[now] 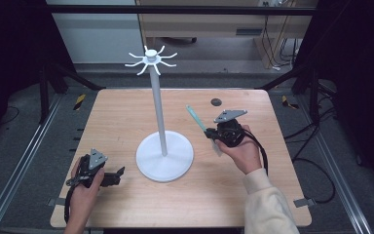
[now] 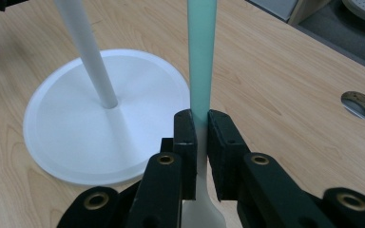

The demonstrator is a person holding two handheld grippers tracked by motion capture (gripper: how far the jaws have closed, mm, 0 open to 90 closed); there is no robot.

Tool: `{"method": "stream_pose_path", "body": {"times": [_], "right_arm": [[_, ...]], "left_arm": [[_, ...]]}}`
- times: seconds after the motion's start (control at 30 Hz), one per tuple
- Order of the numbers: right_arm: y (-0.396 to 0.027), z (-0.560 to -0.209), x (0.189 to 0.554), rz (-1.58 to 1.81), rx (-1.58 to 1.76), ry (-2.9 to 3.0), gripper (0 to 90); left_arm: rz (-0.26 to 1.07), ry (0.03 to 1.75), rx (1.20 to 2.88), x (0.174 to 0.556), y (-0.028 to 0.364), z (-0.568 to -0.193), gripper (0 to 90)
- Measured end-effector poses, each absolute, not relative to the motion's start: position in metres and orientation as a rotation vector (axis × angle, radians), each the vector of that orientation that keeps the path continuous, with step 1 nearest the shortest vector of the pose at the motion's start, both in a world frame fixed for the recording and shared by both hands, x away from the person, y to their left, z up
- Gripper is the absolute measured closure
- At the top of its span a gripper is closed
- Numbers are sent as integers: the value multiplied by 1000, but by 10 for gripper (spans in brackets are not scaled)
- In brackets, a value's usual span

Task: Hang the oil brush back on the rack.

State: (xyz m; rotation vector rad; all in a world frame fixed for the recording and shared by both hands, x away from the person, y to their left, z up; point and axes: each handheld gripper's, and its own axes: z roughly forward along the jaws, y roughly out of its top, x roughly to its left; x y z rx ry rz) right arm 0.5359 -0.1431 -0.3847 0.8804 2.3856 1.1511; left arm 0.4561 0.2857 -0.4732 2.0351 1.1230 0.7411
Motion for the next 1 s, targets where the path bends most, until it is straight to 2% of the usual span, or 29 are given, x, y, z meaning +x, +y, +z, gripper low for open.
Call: {"method": "stream_pose_path", "body": {"times": [0.5, 1.0], "right_arm": [[-148, -380, 525, 1269, 924, 2298, 826], [-141, -355, 509, 1487, 856, 2215, 826]], "left_arm": [[745, 1127, 2029, 458, 287, -473, 27], [747, 1127, 2036, 457, 287, -473, 27]]}}
